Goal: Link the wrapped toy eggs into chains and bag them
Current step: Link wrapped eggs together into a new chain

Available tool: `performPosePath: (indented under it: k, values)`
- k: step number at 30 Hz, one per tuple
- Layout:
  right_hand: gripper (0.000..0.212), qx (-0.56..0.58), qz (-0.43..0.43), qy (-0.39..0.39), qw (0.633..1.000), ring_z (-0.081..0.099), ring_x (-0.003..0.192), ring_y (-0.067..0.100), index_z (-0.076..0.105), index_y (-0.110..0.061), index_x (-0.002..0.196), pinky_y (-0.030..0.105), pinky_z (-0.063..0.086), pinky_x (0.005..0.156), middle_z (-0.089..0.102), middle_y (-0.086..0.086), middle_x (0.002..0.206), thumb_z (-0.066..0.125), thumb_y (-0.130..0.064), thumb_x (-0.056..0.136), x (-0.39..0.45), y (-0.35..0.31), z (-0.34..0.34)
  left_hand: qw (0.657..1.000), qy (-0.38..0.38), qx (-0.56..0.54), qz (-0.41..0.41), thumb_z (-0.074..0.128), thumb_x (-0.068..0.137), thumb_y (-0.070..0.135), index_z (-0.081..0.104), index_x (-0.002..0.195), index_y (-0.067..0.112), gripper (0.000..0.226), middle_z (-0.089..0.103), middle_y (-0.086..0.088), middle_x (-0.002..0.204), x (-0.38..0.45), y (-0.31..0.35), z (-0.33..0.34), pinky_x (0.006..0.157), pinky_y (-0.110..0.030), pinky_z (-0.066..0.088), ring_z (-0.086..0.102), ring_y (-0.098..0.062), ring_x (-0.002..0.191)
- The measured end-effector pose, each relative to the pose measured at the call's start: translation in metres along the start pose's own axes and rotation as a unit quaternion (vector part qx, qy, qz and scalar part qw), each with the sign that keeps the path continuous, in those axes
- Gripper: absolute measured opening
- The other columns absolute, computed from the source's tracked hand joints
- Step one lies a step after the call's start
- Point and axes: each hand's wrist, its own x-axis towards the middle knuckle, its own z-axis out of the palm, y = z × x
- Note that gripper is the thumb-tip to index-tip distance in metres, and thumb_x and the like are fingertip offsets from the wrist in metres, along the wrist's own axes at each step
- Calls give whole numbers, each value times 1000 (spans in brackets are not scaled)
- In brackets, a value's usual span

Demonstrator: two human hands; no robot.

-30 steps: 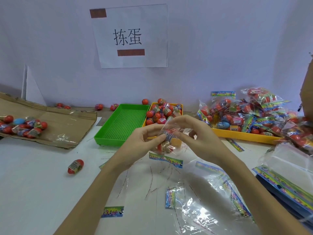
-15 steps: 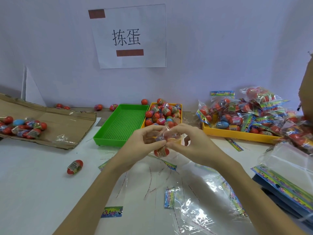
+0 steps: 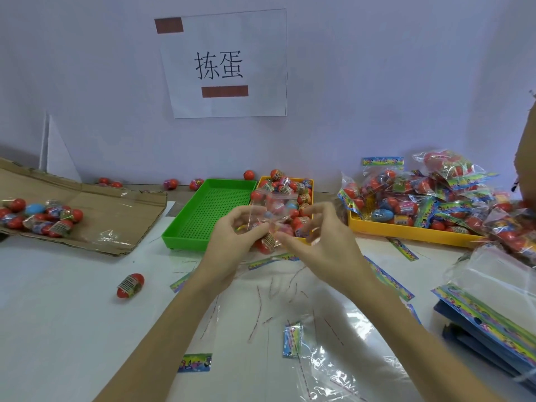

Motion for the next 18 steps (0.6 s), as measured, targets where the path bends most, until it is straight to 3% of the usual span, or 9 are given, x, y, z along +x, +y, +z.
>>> performPosePath:
  k: [3,6,11,15,18]
  values:
    - [83,40,59,-69,995,64,85,-7,41,-33,130,10,47,66,67,-17,93,83,-67,67,-7,3,11,1000,0,-20,11,86,83,10,74,114,15,34,77,-12,109,-1,3,2,76,-38,65,77,-31,97]
    - [74,77,50,-61,994,67,86,-10,48,-32,127,7,50,70,72,-20,96,86,-60,69,-9,1,16,998,-29,-24,42,86,83,11,72,119,16,39,78,-4,111,-4,5,4,74,-33,64,77,-26,100]
    - [37,147,74,-66,984,72,91,6,68,-24,119,32,60,85,76,-9,99,82,-33,86,-5,0,18,996,-63,-33,51,84,82,21,68,125,15,47,77,-4,115,-7,10,7,72,-29,62,78,-24,95]
    - [16,197,93,-83,972,72,82,4,75,-32,106,19,49,67,78,-13,90,78,-32,90,-4,2,16,995,-81,-55,27,69,95,23,62,130,12,37,75,-13,120,-7,13,6,75,-34,63,75,-30,100]
    - [8,209,102,-106,967,76,74,12,69,-37,98,22,50,63,78,-13,85,68,-29,98,-1,4,13,992,-113,-62,18,61,102,9,58,136,8,34,72,-20,126,-4,14,4,83,-37,62,71,-31,103]
